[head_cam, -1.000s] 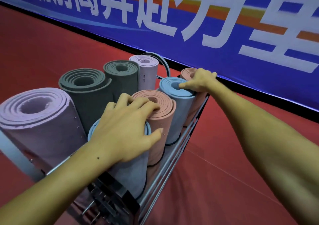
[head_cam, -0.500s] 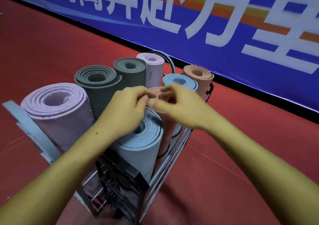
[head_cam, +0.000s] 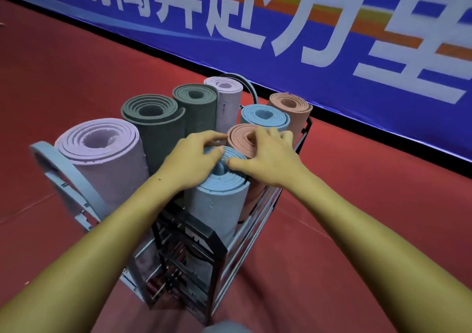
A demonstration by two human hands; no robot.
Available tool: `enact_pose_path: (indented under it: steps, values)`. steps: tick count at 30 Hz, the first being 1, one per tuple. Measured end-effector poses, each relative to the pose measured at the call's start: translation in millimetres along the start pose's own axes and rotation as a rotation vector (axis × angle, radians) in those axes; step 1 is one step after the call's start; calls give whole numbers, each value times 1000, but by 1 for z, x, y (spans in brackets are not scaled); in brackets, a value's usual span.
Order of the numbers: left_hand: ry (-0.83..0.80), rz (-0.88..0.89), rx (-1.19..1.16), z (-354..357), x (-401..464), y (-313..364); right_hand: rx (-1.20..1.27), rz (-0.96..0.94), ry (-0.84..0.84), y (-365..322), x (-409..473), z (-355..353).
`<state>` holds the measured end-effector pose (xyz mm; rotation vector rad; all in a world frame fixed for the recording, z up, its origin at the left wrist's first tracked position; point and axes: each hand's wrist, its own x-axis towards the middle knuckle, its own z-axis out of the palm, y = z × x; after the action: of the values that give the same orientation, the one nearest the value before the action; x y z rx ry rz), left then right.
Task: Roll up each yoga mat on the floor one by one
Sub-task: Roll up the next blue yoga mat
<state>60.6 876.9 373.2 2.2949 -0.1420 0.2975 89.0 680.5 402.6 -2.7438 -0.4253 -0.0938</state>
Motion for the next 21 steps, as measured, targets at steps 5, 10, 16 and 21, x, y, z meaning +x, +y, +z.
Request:
enact_pose_path:
  steps: [5,10,16,21]
  values:
    - [55,-13,98,-25,-10,1,-117,-41,-21,-9,3,-1]
    - [171,71,204,-66,-23,-1,-299,-96,59,-34,24,-11]
    - [15,-123,714,-153,0,-39,-103,-360,39,-92,104,3]
    - [-417,-111,605,-181,14,-72,-162,-633,-283,-134,144,23]
